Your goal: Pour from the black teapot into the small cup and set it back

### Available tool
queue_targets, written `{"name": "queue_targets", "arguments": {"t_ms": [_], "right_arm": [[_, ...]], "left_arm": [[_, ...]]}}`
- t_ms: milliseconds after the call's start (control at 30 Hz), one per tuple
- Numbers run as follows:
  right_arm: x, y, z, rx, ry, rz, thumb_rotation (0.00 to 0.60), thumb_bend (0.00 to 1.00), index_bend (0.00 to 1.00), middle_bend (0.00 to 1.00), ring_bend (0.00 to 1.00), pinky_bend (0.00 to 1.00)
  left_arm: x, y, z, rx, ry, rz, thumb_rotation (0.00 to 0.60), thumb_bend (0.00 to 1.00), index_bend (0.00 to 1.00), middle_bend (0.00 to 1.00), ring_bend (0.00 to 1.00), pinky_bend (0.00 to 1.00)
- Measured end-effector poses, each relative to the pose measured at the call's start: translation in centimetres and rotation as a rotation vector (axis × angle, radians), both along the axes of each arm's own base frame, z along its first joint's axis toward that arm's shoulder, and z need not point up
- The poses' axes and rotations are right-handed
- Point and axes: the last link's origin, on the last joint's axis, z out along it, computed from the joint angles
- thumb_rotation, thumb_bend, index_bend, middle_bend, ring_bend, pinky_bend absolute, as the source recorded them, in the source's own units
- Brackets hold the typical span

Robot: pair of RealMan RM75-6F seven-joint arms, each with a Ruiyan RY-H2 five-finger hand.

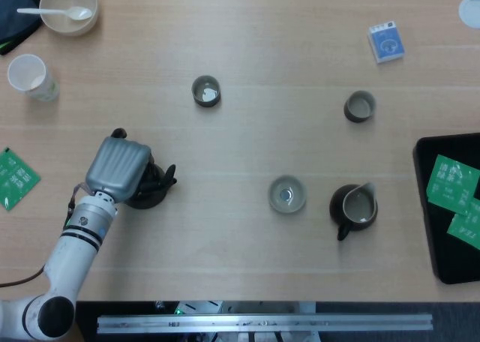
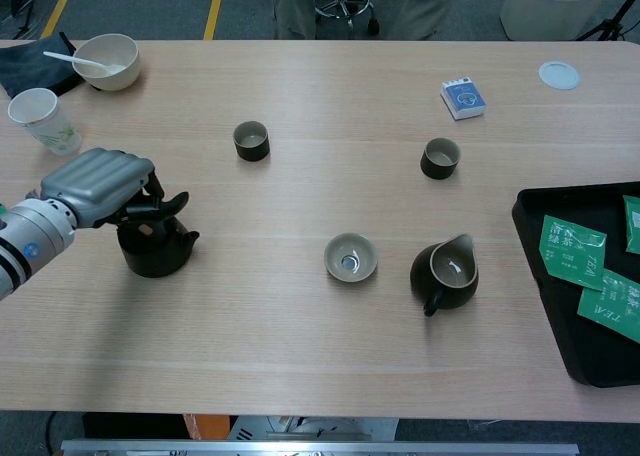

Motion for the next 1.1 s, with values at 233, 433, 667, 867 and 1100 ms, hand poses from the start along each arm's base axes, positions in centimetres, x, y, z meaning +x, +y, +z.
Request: {"name": "queue_targets", "arguments": {"t_ms": [233, 433, 667, 867, 1100], "right_arm": [[-0.1, 0.0, 0.0, -0.006, -0.003, -0.005, 0.600, 0.43, 0.26, 0.31, 0.19, 0.13], [-0.2, 0.0, 0.0, -0.009, -0.007, -0.006, 0.600, 0.43, 0.26, 0.31, 0.19, 0.13], [-0.2, 0.0, -0.1, -0.009, -0.012, -0.005, 0.600, 0.43, 0.26, 0.31, 0.19, 0.13], [-0.3, 0.2, 0.0, -0.011, -0.013, -0.007, 0.600, 0.43, 0.26, 0.31, 0.19, 0.13], [-0.3, 0.3, 0.1, -0.014, -0.015, -0.010, 0.600, 0.43, 0.26, 0.31, 0.19, 0.13]], "left_arm": [[0.3, 0.7, 0.3, -0.013, 0.027, -0.030, 0.000, 0.32, 0.91, 1.00, 0.87, 0.23], [0.6, 1.7, 1.1, -0.003, 0.057, -0.049, 0.000, 0.27, 0.95, 1.00, 0.89, 0.23], [1.4, 3.4, 2.5, 0.070, 0.035, -0.060, 0.000, 0.27, 0.97, 1.00, 0.92, 0.30], [1.7, 4.9, 3.7, 0.163, 0.037, -0.056, 0.000, 0.27, 0.99, 1.00, 0.94, 0.37], [1.8, 6.5, 4.4, 0.243, 0.021, -0.032, 0.126, 0.27, 1.00, 1.00, 0.95, 0.44]]}}
